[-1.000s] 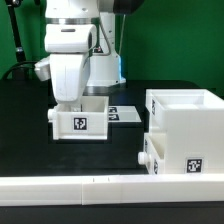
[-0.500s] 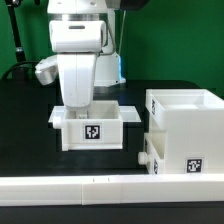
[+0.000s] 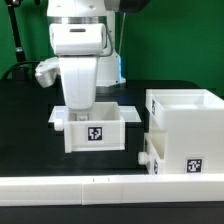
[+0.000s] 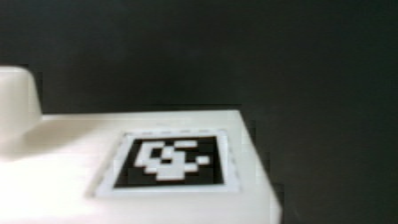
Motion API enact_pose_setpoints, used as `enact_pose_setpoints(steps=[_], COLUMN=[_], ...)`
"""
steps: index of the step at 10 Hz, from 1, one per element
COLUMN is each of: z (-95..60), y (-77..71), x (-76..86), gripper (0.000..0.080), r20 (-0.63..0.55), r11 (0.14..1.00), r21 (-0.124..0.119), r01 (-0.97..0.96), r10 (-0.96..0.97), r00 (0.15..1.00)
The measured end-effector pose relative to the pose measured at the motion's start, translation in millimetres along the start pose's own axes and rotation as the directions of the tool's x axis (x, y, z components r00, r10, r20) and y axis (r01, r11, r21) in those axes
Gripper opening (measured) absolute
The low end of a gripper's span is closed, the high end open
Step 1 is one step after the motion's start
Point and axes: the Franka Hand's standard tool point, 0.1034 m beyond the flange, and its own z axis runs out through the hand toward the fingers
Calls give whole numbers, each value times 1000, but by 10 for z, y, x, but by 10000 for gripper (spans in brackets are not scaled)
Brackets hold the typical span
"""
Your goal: Assemble drawer
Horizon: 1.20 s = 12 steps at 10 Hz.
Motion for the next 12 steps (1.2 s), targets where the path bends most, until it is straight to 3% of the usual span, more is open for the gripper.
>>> enact_pose_setpoints(steps=[4, 9, 12], z=[-27, 0, 23], y=[217, 210, 214], x=[286, 292, 406], gripper=[42, 42, 42], r20=[-7, -7, -5], r11=[999, 999, 1000], r21=[-21, -17, -14], r01=[-31, -38, -24], r10=[30, 37, 24], r00=[1000, 999, 1000])
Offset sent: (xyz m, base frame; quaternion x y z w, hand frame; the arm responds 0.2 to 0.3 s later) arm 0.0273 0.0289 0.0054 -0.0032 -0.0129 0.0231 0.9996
